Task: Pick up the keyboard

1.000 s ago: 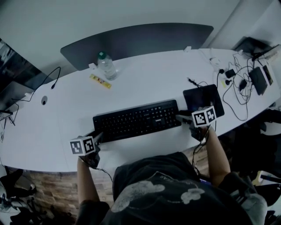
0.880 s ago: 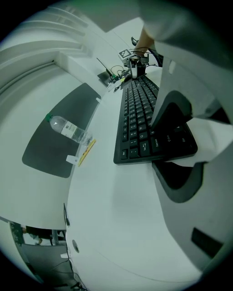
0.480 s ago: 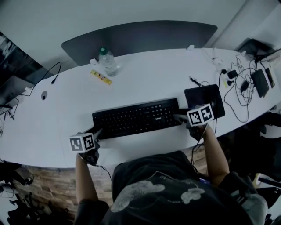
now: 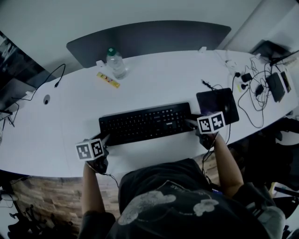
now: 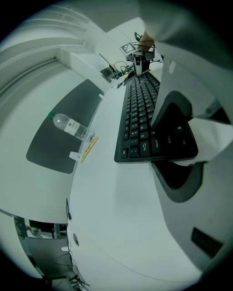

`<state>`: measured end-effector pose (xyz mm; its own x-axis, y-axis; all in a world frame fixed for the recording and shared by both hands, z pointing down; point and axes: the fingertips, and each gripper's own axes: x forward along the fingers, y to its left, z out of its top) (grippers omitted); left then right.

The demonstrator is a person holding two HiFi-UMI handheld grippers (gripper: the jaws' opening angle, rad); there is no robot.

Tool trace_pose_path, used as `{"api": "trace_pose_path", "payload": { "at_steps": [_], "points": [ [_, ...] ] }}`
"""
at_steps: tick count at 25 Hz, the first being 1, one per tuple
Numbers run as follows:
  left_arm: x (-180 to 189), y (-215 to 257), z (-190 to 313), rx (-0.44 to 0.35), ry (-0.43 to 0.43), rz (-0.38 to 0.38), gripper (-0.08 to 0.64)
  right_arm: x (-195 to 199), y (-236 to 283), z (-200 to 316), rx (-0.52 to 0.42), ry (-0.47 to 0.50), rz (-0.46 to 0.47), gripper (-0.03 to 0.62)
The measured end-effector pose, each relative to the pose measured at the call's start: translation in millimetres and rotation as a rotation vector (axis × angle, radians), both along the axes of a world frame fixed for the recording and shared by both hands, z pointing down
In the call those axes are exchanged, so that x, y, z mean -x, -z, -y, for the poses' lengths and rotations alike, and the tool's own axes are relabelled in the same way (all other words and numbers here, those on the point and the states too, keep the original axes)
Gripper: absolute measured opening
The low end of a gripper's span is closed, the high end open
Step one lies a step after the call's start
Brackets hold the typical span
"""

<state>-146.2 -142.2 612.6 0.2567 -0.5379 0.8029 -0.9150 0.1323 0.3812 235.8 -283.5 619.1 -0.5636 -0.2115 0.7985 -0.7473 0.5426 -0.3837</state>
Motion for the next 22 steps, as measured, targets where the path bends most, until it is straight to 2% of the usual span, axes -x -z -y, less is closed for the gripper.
{"api": "trace_pose_path", "payload": {
  "at_steps": [9, 16, 22],
  "points": [
    [1.1, 3.6, 0.6, -0.001, 0.002, -0.009, 0.204, -1.6, 5.6, -5.3, -0.022, -0.031, -0.036, 0.190],
    [9.1, 7.5, 1.3, -0.015, 0.004, -0.029, 0.198, -0.3, 11.6, -17.6, -0.041, -0.095, -0.025, 0.187],
    [21.9, 17.2, 3.7, -0.044, -0.004, -0.038, 0.198, 10.9, 31.3, -21.7, -0.103, -0.141, -0.006, 0.186]
  ]
}}
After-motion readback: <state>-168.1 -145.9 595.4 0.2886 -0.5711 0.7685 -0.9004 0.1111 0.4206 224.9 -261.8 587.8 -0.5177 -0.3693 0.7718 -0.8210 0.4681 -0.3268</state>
